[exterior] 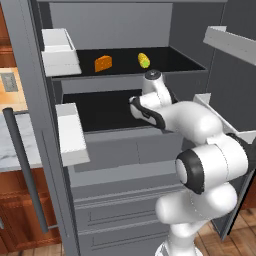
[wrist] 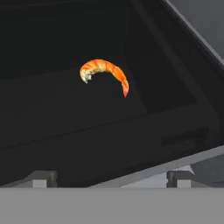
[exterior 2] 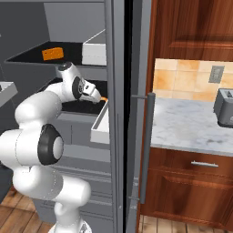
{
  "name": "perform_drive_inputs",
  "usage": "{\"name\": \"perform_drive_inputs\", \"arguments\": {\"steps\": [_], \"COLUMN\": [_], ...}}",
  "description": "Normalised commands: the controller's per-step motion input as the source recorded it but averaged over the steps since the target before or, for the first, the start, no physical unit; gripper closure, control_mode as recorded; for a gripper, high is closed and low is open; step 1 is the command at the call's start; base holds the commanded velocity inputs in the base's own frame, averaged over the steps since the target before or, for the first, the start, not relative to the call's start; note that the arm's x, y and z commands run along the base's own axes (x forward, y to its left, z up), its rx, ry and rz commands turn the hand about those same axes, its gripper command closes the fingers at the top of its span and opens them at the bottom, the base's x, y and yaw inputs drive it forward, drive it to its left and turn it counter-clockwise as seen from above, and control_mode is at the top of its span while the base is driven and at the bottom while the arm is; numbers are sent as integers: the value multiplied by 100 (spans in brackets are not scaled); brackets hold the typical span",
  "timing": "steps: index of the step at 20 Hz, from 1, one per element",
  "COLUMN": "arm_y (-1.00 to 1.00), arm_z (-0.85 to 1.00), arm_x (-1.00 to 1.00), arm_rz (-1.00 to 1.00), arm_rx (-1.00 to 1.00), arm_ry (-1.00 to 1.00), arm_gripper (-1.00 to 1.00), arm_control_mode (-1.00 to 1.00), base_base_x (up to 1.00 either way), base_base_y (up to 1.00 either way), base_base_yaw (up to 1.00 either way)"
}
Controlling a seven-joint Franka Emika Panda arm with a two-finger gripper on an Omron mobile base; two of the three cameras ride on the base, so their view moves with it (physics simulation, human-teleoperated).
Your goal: Take the cheese, shrimp, and corn from the fridge and place them on the plate on the dining counter to create an appetizer plate.
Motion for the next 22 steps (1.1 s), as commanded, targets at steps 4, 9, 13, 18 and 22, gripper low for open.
{"name": "perform_drive_inputs", "arguments": {"steps": [4,9,13,18,22], "arm_y": [0,0,0,0,0], "arm_z": [-4,-14,-22,-18,-8], "arm_x": [56,52,37,32,41], "arm_rz": [-11,-9,-7,-6,-7], "arm_rx": [0,0,0,0,0], "arm_ry": [-1,0,0,-3,-4], "arm_gripper": [-100,-100,-100,-100,-100], "arm_control_mode": [-100,-100,-100,-100,-100], "base_base_x": [0,0,0,0,0], "base_base_y": [0,0,0,0,0], "base_base_yaw": [0,0,0,0,0]}}
